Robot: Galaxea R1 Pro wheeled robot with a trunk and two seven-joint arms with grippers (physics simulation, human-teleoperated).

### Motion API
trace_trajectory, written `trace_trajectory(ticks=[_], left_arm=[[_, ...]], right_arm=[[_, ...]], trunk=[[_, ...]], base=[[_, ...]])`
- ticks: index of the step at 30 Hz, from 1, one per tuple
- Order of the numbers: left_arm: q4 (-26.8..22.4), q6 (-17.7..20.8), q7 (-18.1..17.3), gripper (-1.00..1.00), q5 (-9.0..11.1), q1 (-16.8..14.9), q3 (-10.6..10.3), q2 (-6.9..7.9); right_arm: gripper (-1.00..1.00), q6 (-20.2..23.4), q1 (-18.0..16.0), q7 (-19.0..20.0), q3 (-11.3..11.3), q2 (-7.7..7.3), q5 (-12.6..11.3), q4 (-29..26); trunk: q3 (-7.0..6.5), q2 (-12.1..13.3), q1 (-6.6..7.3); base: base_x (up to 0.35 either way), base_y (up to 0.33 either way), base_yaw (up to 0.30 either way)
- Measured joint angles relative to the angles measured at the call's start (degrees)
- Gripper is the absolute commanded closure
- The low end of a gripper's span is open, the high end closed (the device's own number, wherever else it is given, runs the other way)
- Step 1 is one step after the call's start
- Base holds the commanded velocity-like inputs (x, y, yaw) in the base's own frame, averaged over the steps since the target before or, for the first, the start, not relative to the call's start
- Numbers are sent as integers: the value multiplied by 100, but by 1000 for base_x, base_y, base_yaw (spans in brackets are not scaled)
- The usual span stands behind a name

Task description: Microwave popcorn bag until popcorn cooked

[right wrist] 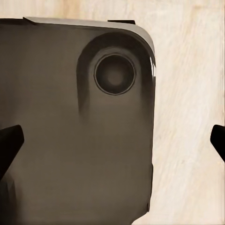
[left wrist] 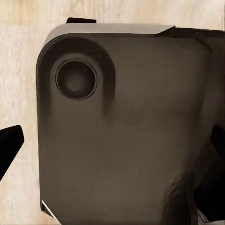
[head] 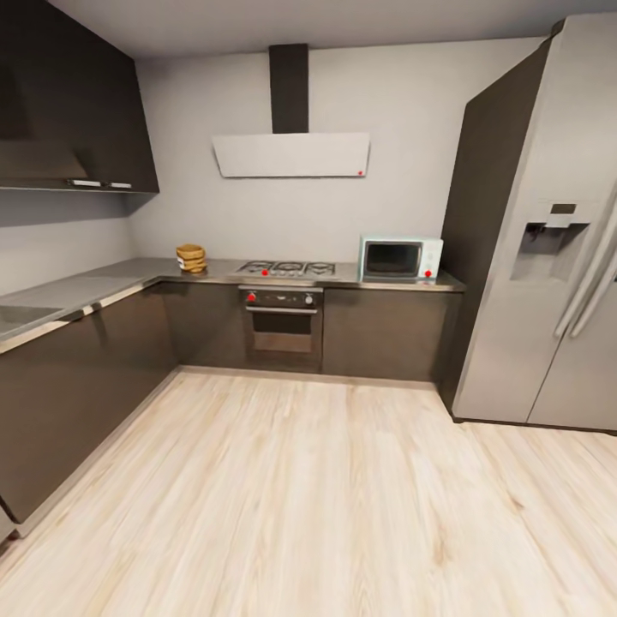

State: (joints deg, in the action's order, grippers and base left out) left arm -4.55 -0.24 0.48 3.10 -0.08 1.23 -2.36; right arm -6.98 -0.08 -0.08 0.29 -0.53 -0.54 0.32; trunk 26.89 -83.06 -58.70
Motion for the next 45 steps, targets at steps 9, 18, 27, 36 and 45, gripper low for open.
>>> trace_trajectory(ticks=[9,18,27,36,45], left_arm=[[0,7,0,-100,8,0,0,0],[0,8,5,-100,8,0,0,0],[0,8,4,-100,8,0,0,0],[0,8,0,-100,13,0,-8,6],[0,8,0,-100,14,0,-8,9]], right_arm=[[-100,0,0,0,1,-9,24,0],[-100,-9,0,0,11,-9,46,0],[-100,-9,0,0,11,-9,46,0],[-100,-9,0,0,11,-9,46,0],[-100,-7,0,0,11,-8,46,7]], trunk=[[0,0,0],[0,0,0],[0,0,0],[0,0,0],[0,0,0]], base=[[299,-182,0],[299,-165,0],[299,-164,0],[307,-117,0],[320,-4,0]])
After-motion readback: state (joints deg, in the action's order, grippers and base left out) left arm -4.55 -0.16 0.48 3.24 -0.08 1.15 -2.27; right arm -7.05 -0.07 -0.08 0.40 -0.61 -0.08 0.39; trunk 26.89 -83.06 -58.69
